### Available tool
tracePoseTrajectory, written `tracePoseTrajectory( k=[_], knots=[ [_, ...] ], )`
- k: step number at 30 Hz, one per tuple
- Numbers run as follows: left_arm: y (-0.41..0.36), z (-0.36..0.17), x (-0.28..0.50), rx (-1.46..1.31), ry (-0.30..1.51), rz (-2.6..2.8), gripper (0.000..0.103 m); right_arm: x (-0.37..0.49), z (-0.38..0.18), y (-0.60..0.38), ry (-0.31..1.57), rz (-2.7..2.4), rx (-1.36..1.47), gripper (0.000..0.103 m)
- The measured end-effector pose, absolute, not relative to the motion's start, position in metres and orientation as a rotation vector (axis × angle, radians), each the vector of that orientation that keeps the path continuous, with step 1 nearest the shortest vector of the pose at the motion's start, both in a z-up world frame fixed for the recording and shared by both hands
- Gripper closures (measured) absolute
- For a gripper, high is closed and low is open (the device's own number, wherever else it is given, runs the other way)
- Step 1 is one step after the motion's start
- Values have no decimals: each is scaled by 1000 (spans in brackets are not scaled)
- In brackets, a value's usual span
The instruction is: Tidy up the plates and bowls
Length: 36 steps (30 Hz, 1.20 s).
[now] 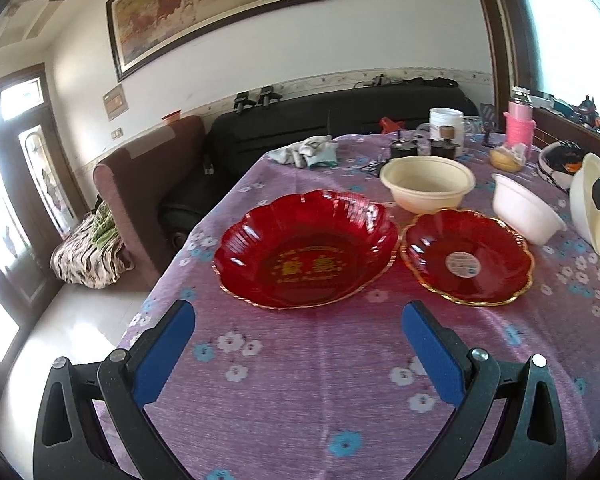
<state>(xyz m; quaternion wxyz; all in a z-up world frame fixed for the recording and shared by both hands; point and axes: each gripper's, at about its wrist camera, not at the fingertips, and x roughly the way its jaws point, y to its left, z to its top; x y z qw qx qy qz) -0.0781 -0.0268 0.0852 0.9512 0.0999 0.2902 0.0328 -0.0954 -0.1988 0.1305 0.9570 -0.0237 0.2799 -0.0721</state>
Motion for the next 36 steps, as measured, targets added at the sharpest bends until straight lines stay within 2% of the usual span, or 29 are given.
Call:
tracePoseTrajectory(
  k=[11, 36],
  knots=[
    [-59, 90, -88, 257, 574, 39, 0, -110, 130, -236, 554, -190, 7, 0],
    [-65, 93, -97, 270, 563, 33, 0, -129, 138, -240, 499, -197, -5, 0]
  ],
)
